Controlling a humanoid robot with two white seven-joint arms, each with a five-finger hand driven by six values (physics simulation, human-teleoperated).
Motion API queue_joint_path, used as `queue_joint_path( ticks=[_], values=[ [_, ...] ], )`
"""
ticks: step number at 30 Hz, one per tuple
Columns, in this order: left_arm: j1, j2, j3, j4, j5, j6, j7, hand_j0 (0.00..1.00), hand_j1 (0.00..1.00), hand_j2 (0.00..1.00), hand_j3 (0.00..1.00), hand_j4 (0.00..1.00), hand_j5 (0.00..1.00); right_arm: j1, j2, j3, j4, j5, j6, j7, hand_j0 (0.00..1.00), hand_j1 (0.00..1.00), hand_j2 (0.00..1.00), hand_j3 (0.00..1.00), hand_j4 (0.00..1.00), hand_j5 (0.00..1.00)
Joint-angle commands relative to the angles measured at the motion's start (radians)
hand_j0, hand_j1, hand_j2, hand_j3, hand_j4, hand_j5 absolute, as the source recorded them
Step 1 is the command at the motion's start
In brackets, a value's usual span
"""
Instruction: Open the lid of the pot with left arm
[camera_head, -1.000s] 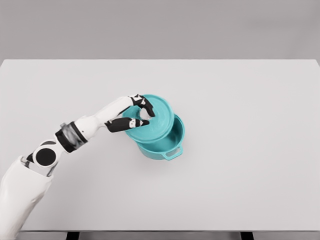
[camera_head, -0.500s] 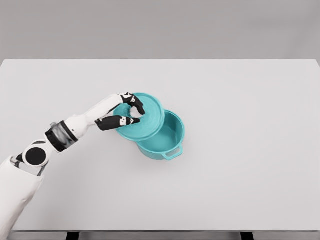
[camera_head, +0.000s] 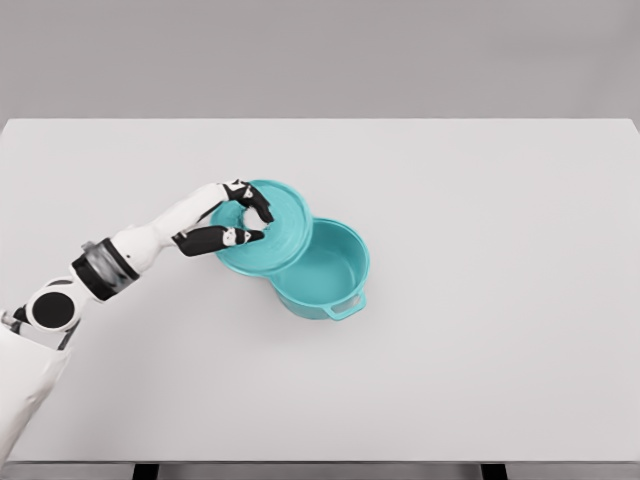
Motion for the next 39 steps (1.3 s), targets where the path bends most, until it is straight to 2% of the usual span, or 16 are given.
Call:
queue_joint_path(
  ticks=[1,17,24,29,35,38,39],
  values=[
    [0.000,0.012,0.003,0.001,0.009,0.001,0.001,0.42,0.42,0.42,0.42,0.42,0.42,0.000,0.000,0.000,0.000,0.000,0.000,0.000,1.00,1.00,1.00,1.00,1.00,1.00],
    [-0.002,0.020,0.052,0.036,0.009,0.027,0.001,0.43,0.43,0.43,0.43,0.43,0.43,0.000,0.000,0.000,0.000,0.000,0.000,0.000,1.00,1.00,1.00,1.00,1.00,1.00],
    [0.000,0.067,0.067,0.069,0.053,0.027,-0.001,0.43,0.43,0.43,0.43,0.43,0.43,0.000,0.000,0.000,0.000,0.000,0.000,0.000,1.00,1.00,1.00,1.00,1.00,1.00],
    [0.002,0.084,0.099,0.095,0.055,0.027,-0.001,0.44,0.44,0.44,0.44,0.44,0.44,0.000,0.000,0.000,0.000,0.000,0.000,0.000,1.00,1.00,1.00,1.00,1.00,1.00],
    [0.002,0.096,0.106,0.110,0.061,0.027,-0.001,0.44,0.44,0.44,0.44,0.44,0.44,0.000,0.000,0.000,0.000,0.000,0.000,0.000,1.00,1.00,1.00,1.00,1.00,1.00],
    [0.002,0.096,0.106,0.118,0.060,0.027,-0.001,0.49,0.49,0.49,0.49,0.49,0.49,0.000,0.000,0.000,0.000,0.000,0.000,0.000,1.00,1.00,1.00,1.00,1.00,1.00],
    [0.002,0.096,0.106,0.118,0.057,0.027,-0.002,0.66,0.66,0.66,0.66,0.66,0.66,0.000,0.000,0.000,0.000,0.000,0.000,0.000,1.00,1.00,1.00,1.00,1.00,1.00]
  ],
)
